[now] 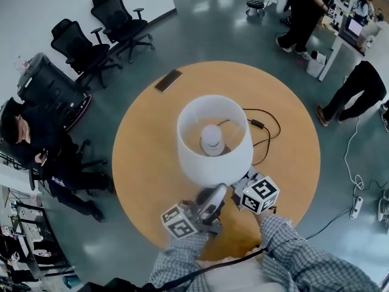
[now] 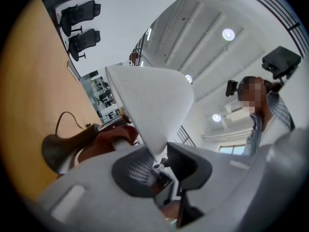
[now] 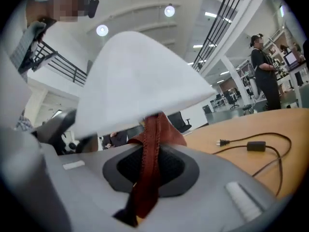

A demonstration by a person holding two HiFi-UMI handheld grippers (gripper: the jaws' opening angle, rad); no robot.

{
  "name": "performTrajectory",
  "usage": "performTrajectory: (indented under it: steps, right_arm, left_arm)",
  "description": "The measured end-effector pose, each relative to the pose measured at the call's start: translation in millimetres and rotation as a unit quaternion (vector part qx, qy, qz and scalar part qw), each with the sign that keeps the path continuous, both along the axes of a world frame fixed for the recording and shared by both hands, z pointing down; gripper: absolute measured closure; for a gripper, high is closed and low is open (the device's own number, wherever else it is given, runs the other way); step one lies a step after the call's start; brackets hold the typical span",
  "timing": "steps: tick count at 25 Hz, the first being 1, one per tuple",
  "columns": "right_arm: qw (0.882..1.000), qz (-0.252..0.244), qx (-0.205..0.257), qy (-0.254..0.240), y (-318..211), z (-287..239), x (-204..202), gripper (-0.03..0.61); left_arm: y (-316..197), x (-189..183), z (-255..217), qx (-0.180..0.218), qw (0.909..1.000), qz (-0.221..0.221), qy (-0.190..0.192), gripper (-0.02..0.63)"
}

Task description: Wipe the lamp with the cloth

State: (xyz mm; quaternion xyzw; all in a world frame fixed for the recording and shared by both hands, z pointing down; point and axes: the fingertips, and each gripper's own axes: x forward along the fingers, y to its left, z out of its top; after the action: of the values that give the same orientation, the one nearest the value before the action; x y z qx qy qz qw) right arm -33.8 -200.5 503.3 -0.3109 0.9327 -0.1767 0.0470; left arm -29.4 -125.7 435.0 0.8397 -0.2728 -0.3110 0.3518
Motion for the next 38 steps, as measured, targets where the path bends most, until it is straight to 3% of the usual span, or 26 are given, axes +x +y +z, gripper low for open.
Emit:
performTrajectory:
  steps: [5, 8, 13, 17, 22, 26, 31, 34, 38]
  right_arm:
    - [1.000, -0.007, 0.015, 0.002, 5.1, -7.4, -3.3, 0.523]
    - [0.998, -0.016, -0.013, 0.053, 6.9, 25.8, -4.9, 0.523]
    - [0.986, -0.054, -0.069, 0.145, 12.5, 80.4, -13.1, 0.523]
    - [0.987, -0.050, -0.089, 0.127, 11.5, 74.1, -3.9, 0.523]
    - [0.981, -0.044, -0.103, 0.158, 33.9, 60.9, 43.3, 0.523]
    - [0.980, 0.011, -0.108, 0.165, 53.6, 44.0, 108.1, 0.523]
    - [0.963, 0.067, -0.115, 0.236, 84.1, 46.9, 174.2, 0.523]
    - [0.959, 0.053, -0.136, 0.242, 100.0, 63.1, 169.1, 0.523]
    - [0.953, 0.003, -0.161, 0.257, 115.5, 97.6, 124.2, 0.523]
  left_arm:
    - [0.8, -0.5, 0.6, -0.001, 1.0000, 0.000, 0.001, 0.526]
    - [0.8, 1.3, 0.2, -0.002, 1.0000, -0.001, 0.003, 0.526]
    - [-2.4, 0.4, -0.9, -0.002, 1.0000, 0.001, 0.001, 0.526]
    - [-3.2, 0.2, 0.5, 0.000, 1.0000, 0.002, -0.002, 0.526]
    - [-3.6, -0.6, -0.1, -0.001, 1.0000, 0.004, -0.002, 0.526]
    - [-5.0, -1.6, 0.7, 0.000, 1.0000, 0.000, -0.004, 0.526]
    - [-3.3, -3.6, 3.1, -0.005, 1.0000, 0.000, -0.004, 0.525]
    - [-3.9, -3.9, 3.0, -0.009, 1.0000, 0.001, 0.003, 0.523]
    - [1.7, -3.1, 4.6, -0.018, 0.9998, 0.003, 0.006, 0.520]
